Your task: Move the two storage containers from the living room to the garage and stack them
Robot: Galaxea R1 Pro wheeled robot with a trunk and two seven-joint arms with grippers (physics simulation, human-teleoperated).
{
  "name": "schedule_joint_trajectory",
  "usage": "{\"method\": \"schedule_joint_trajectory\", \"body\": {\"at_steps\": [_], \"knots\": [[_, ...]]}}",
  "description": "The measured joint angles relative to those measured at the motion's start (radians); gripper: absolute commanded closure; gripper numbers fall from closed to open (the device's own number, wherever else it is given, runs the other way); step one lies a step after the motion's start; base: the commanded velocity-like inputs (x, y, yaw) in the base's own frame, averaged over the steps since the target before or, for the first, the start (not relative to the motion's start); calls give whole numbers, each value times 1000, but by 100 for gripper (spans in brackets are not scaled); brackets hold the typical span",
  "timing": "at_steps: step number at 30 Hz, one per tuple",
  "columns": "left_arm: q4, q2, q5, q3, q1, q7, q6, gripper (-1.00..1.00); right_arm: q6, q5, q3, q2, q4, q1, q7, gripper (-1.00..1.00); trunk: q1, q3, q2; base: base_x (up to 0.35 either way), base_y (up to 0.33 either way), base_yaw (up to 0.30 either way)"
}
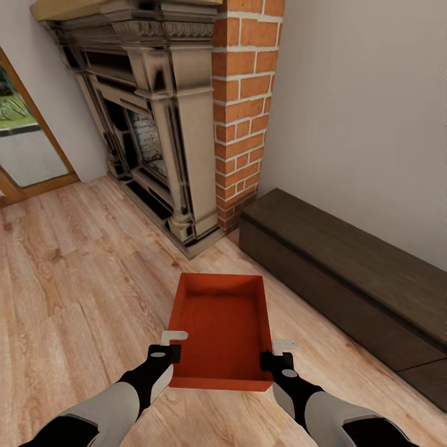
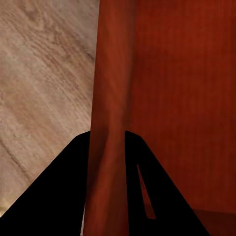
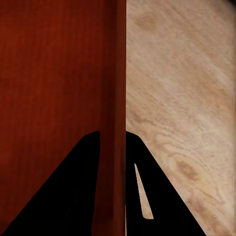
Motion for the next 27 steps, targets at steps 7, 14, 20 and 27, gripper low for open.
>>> {"method": "schedule_joint_trajectory", "body": {"at_steps": [7,14,20,27], "knots": [[-2,0,-7,3,0,-1,-1,100,-6,-4,2,0,2,0,0,100,-27,22,49,0,0,0],[-1,0,-7,3,0,-1,-1,100,-6,-4,2,0,2,0,0,100,-54,44,98,0,0,0],[-1,0,-4,2,0,0,-1,100,-5,-1,0,0,1,0,0,100,-77,63,140,0,0,0],[-2,0,-3,0,0,0,-1,100,-5,0,-1,0,1,0,0,100,-104,85,189,0,0,0]]}}
